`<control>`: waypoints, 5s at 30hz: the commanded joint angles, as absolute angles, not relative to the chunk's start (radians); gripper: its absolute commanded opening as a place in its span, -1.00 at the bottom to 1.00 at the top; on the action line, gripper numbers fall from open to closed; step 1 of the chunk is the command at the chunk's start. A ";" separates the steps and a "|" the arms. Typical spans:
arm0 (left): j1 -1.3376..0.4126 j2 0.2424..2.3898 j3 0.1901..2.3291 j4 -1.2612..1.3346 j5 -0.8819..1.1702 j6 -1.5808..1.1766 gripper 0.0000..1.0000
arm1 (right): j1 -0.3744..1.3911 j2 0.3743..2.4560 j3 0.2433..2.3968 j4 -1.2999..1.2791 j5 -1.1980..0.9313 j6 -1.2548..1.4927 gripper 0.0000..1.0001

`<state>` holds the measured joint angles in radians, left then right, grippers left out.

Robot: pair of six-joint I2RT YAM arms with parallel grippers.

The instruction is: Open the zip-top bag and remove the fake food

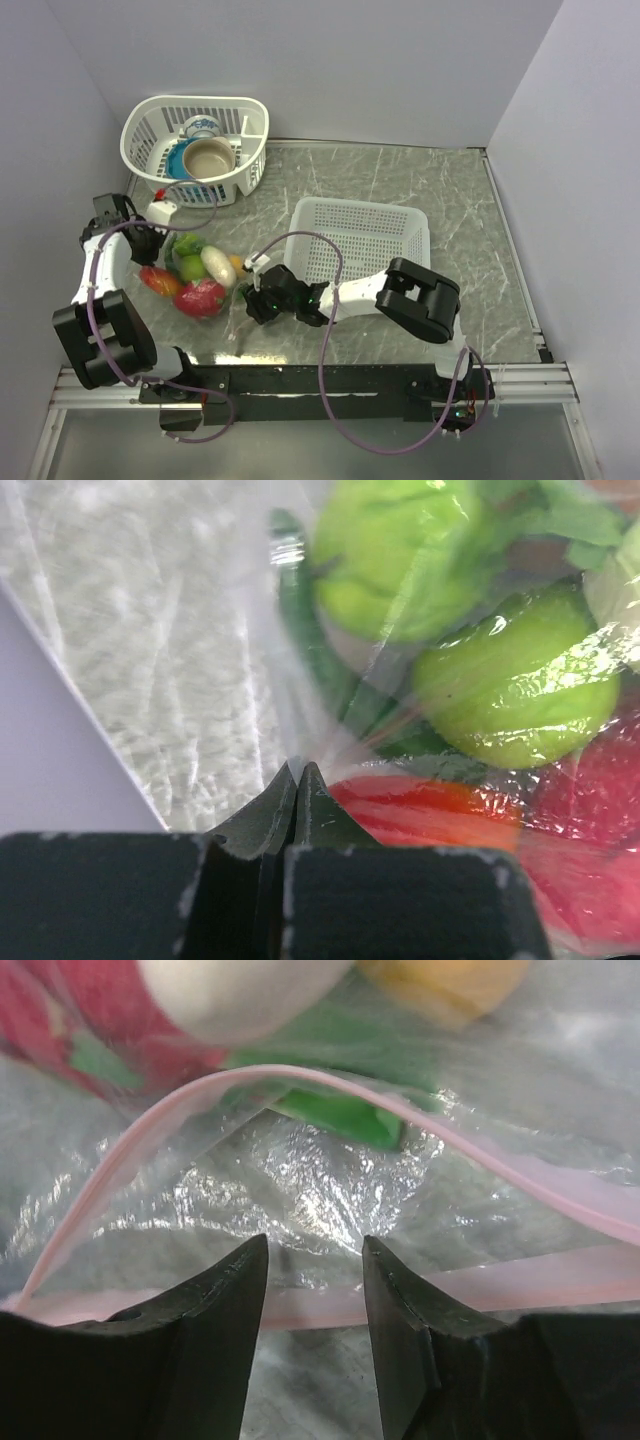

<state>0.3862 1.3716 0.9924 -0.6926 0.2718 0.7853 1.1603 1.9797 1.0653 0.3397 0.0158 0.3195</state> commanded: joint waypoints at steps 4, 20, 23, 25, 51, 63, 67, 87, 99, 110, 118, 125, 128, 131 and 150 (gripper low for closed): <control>0.364 1.304 1.278 -0.897 0.317 0.657 -0.98 | 1.178 1.948 1.017 0.334 0.112 0.318 0.03; 0.262 1.258 1.459 -1.125 0.367 0.568 -0.98 | 1.193 1.933 0.951 0.454 0.138 0.298 1.00; 0.239 1.243 1.370 -1.063 0.318 0.565 -0.98 | 1.198 1.922 0.965 0.456 0.153 0.272 1.00; 0.238 1.244 1.319 -1.022 0.278 0.571 -0.98 | 1.201 1.922 0.973 0.453 0.161 0.247 1.00; 0.114 1.500 0.738 -0.295 -0.178 0.638 -0.98 | 1.198 1.914 1.048 0.610 0.003 0.145 1.00; 0.052 1.582 0.663 -0.230 -0.195 0.618 -0.98 | 1.238 1.977 1.103 0.675 0.089 -0.152 1.00; 0.052 1.577 0.644 -0.203 -0.204 0.653 -0.98 | 1.209 1.973 1.094 0.681 0.110 -0.175 1.00; -0.060 1.542 0.749 -0.360 -0.152 0.522 -0.98 | 1.161 2.154 1.370 0.460 -0.100 -0.077 1.00; -0.144 1.473 0.739 -0.492 -0.049 0.480 -0.98 | 1.158 2.250 1.445 0.382 -0.107 -0.051 1.00; -0.014 1.560 0.705 -0.403 -0.167 0.515 -0.98 | 1.146 2.117 1.221 0.442 -0.098 0.038 -0.21; 0.121 1.589 0.755 -0.370 -0.216 0.545 -0.98 | 1.150 1.904 1.036 0.502 -0.049 0.080 -0.46; 0.152 1.598 0.767 -0.368 -0.199 0.543 -0.98 | 1.155 1.754 0.957 0.433 -0.002 0.084 -0.47; 0.152 1.594 0.761 -0.364 -0.195 0.543 -0.98 | 1.157 1.669 0.936 0.399 0.046 0.090 -0.47; 0.152 1.592 0.756 -0.359 -0.187 0.543 -0.98 | 1.157 1.576 0.934 0.359 0.072 0.101 -0.47; 0.153 1.516 0.799 -0.472 -0.064 0.511 -0.98 | 0.876 1.336 0.928 0.147 0.589 0.275 -0.61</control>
